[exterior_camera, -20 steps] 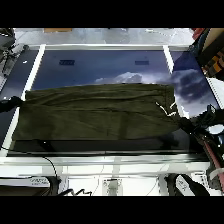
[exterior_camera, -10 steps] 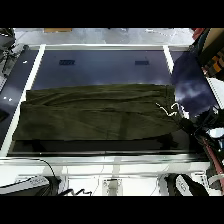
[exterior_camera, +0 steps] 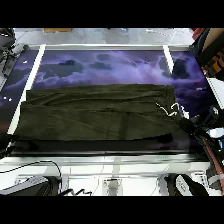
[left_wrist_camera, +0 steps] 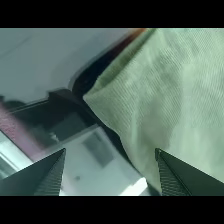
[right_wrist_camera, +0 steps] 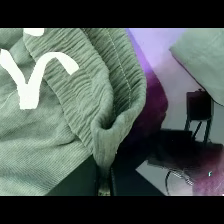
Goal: Fold the clothes and pants, and hang the long-sleeved shirts on hangers.
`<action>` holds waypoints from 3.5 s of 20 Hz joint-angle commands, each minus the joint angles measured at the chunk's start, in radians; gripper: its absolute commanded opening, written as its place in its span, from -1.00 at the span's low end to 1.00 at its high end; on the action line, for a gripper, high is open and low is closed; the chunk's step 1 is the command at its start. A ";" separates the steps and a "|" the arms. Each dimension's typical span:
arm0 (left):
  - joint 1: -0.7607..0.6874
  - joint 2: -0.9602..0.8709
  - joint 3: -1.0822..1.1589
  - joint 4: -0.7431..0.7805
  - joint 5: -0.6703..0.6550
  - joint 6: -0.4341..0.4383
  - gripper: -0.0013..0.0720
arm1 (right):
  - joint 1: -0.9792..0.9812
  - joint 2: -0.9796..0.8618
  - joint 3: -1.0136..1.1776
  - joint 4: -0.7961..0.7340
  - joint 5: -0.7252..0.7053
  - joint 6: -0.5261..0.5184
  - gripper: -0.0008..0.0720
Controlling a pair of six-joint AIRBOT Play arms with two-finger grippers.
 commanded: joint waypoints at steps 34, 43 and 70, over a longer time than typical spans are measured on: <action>-0.283 0.092 0.274 0.056 0.209 -0.224 -0.90 | 0.001 0.275 0.174 -0.333 0.362 0.163 -0.88; -0.563 -0.202 0.653 0.362 0.218 -0.589 -0.90 | 0.076 -0.320 0.579 -0.178 0.164 0.163 -0.88; -0.332 -0.143 0.280 0.222 0.069 -0.306 0.91 | 0.213 -0.711 0.872 -0.183 0.167 0.257 0.92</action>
